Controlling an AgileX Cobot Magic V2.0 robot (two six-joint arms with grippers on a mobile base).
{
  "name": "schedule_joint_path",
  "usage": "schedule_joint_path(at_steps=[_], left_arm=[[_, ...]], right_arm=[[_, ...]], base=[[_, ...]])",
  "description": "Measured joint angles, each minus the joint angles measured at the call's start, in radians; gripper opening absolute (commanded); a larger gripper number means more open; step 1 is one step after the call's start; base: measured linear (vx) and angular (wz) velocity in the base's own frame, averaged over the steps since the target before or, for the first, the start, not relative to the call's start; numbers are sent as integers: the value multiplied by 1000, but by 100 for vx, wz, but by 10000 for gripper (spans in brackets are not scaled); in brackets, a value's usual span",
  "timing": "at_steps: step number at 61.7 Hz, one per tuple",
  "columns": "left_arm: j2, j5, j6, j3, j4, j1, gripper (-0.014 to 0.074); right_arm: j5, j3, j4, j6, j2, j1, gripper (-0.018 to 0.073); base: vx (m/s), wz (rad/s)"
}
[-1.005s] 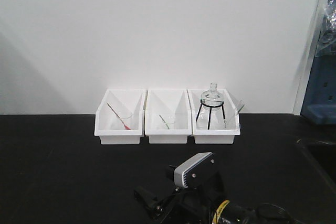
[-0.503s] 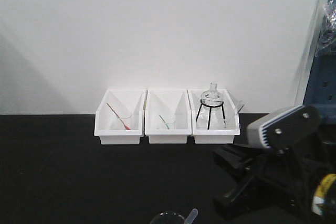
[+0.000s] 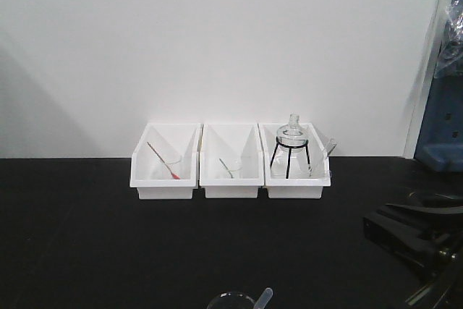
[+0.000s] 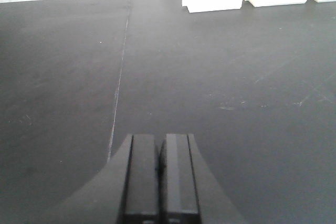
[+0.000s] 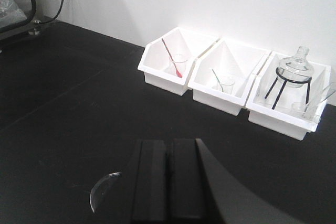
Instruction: Grab transparent chemical and place on left bench
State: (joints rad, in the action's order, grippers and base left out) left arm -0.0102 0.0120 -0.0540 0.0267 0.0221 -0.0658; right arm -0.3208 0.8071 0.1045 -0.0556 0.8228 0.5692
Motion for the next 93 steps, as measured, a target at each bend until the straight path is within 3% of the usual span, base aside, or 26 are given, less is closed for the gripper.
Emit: schedule_joint_path(at_steps=[17, 28, 35, 45, 52, 63, 93], left_arm=[[0, 0, 0, 0, 0, 0, -3], [0, 0, 0, 0, 0, 0, -3], [0, 0, 0, 0, 0, 0, -3], [0, 0, 0, 0, 0, 0, -3], [0, 0, 0, 0, 0, 0, -3], [0, 0, 0, 0, 0, 0, -3], [0, 0, 0, 0, 0, 0, -3]], right_arm=[[29, -58, 4, 18, -41, -19, -8], [216, -307, -105, 2, -186, -199, -8], [305, -484, -121, 0, -312, -315, -8], [321, -693, -125, 1, -517, -467, -8], [285, -792, -127, 1, -666, -530, -8], [211, -837, -116, 0, -823, -546, -8], [174, -838, -113, -1, -832, -546, -8]], base=[[0, 0], [0, 0], [0, 0], [0, 0], [0, 0], [0, 0], [0, 0]])
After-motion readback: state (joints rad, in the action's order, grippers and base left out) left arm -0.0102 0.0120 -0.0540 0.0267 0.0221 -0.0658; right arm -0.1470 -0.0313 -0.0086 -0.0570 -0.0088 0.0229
